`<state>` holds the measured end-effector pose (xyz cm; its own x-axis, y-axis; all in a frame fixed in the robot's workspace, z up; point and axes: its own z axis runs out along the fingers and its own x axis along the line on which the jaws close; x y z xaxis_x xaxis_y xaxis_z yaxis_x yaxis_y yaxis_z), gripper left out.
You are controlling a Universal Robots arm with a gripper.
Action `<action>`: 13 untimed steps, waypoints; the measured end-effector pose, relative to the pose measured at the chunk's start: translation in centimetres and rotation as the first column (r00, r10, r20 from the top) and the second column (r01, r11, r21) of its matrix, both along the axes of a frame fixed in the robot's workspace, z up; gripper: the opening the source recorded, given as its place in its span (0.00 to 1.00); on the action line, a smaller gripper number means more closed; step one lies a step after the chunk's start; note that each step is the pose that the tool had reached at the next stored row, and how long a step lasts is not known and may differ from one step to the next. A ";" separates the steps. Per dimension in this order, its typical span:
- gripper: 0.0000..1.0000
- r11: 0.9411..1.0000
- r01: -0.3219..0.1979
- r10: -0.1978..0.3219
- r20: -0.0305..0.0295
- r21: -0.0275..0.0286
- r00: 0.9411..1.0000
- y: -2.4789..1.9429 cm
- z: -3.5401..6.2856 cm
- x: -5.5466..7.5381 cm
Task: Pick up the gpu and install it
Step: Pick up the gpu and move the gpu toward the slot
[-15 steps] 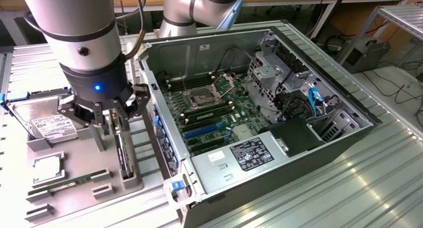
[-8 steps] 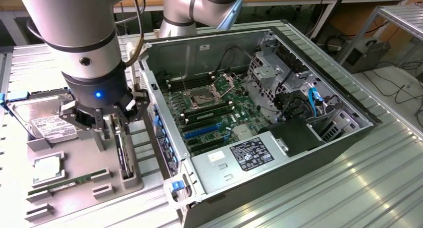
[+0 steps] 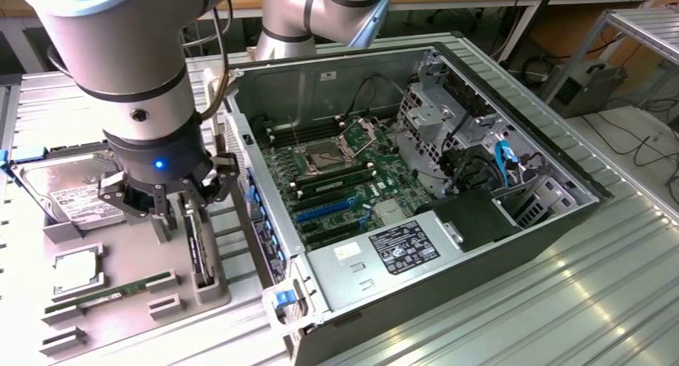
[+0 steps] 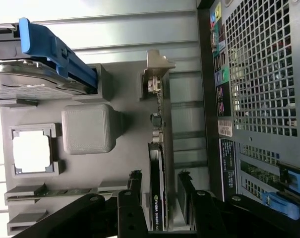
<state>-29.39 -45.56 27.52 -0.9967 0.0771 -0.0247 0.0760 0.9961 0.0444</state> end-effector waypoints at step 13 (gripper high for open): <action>0.42 1.000 0.000 0.000 0.000 0.000 1.000 0.01 -2.51 -0.2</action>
<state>-29.63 -45.54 25.00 -0.9967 0.0774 -0.0246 0.0762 0.9961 0.0444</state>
